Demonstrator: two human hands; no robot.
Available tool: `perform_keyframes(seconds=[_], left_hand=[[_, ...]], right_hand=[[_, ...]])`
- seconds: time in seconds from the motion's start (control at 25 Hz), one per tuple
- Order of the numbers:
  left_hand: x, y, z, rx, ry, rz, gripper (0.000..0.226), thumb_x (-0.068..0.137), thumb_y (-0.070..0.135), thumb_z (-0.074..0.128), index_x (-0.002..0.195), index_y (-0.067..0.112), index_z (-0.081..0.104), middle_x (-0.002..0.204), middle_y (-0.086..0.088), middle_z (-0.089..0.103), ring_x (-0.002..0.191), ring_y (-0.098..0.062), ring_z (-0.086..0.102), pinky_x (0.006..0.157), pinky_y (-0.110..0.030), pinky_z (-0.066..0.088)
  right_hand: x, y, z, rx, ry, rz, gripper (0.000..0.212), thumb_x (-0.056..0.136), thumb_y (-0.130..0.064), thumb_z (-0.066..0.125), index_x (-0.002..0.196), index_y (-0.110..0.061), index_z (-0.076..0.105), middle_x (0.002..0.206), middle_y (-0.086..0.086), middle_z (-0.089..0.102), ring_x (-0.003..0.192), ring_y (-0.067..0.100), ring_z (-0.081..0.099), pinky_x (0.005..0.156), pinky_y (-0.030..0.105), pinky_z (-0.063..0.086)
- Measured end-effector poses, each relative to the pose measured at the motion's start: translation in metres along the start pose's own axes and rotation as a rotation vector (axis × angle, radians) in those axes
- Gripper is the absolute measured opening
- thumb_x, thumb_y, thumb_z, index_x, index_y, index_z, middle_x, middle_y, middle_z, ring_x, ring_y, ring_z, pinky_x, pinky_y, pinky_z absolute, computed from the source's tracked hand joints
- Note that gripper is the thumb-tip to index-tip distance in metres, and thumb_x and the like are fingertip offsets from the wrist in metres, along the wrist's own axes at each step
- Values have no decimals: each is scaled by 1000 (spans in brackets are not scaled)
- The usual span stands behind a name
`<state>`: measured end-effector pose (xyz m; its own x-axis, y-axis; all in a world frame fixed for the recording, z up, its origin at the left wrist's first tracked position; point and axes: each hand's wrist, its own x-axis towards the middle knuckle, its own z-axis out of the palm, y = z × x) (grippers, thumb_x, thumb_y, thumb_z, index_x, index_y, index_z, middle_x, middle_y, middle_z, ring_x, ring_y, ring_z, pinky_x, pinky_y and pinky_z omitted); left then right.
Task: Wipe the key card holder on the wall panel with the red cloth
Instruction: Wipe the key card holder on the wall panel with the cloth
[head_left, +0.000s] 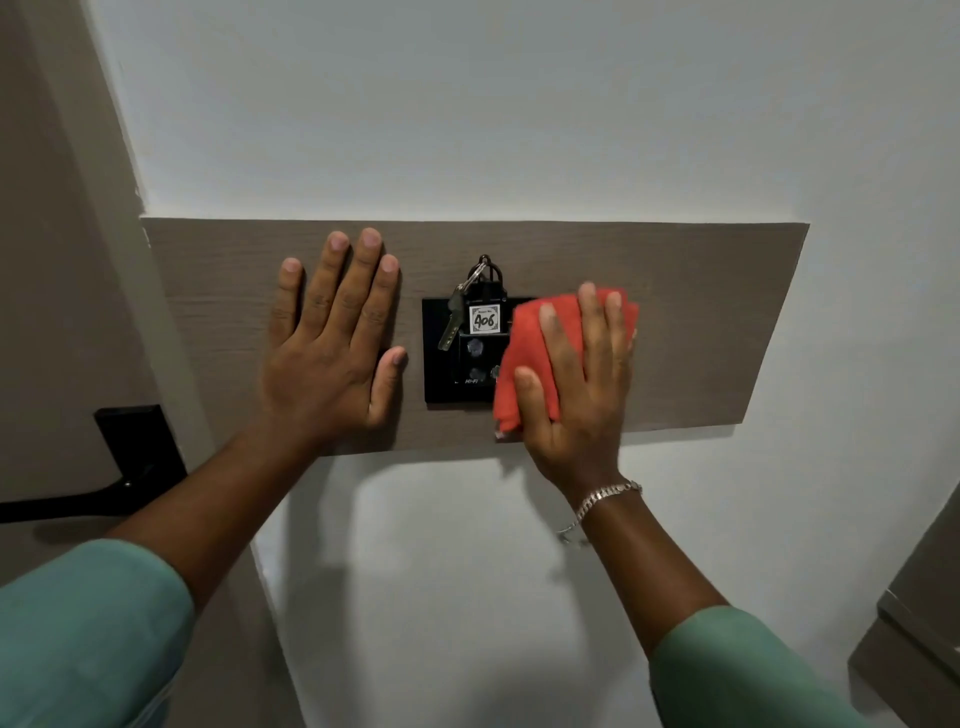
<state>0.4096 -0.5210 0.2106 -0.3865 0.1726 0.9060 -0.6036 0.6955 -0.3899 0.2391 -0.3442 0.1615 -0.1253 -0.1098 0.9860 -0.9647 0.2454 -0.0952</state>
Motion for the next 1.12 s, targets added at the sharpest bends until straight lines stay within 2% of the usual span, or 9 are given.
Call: perform_keyframes(seconds=[0.08,0.24,0.44,0.64,0.72,0.84,1.04,1.12], left_hand=[[0,1,0,17,5,0,73,97,42,32,158,7,14,166,-12,9,155,-27,2,125,-49,2],[-1,1,1,8,0,4,73,97,43,31,159,8,13,166,-10,7,155,-27,0,125,-49,2],[0,1,-1,4,-9,-3,73,97,42,32,159,8,13,166,-13,13,155,-29,5,125,-49,2],[0,3,-4,7,-3,3,72,97,41,32,158,6,15,164,-13,12,152,-35,15,125,-49,1],[1,2,-5,1,-17,2,72,98,41,32,158,6,15,164,-13,11,152,-36,15,124,-50,2],[1,3,-6,-12,-37,2,72,98,41,33,158,5,15,164,-16,14,152,-38,17,123,-53,7],[1,3,-7,6,-42,1,71,98,41,32,158,5,16,164,-16,14,151,-39,18,124,-51,3],[2,4,-8,1,-52,-3,71,98,41,32,158,5,15,164,-17,15,152,-39,17,124,-50,1]], right_hand=[[-17,13,-9,19,-37,3,52,102,-43,42,149,-20,35,158,22,33,152,40,22,123,63,21],[-5,-7,4,162,88,282,49,104,-42,42,150,-28,36,162,18,29,156,30,15,127,57,14],[-26,6,-2,38,-34,10,51,103,-39,47,150,-24,34,159,21,30,153,39,20,125,61,19],[-22,-15,7,165,85,289,48,103,-37,45,149,-26,38,161,20,27,155,34,16,128,57,12],[-27,-20,11,126,56,204,49,103,-35,47,149,-25,38,161,20,25,155,37,17,128,55,11],[-46,-2,2,45,-30,91,49,102,-35,50,147,-21,38,159,23,27,151,44,22,126,60,17],[-49,-28,15,173,152,470,50,101,-31,50,148,-17,41,162,21,25,156,32,14,128,53,13],[-52,-50,25,189,151,486,53,101,-30,49,150,-17,36,163,18,23,156,33,12,129,51,12]])
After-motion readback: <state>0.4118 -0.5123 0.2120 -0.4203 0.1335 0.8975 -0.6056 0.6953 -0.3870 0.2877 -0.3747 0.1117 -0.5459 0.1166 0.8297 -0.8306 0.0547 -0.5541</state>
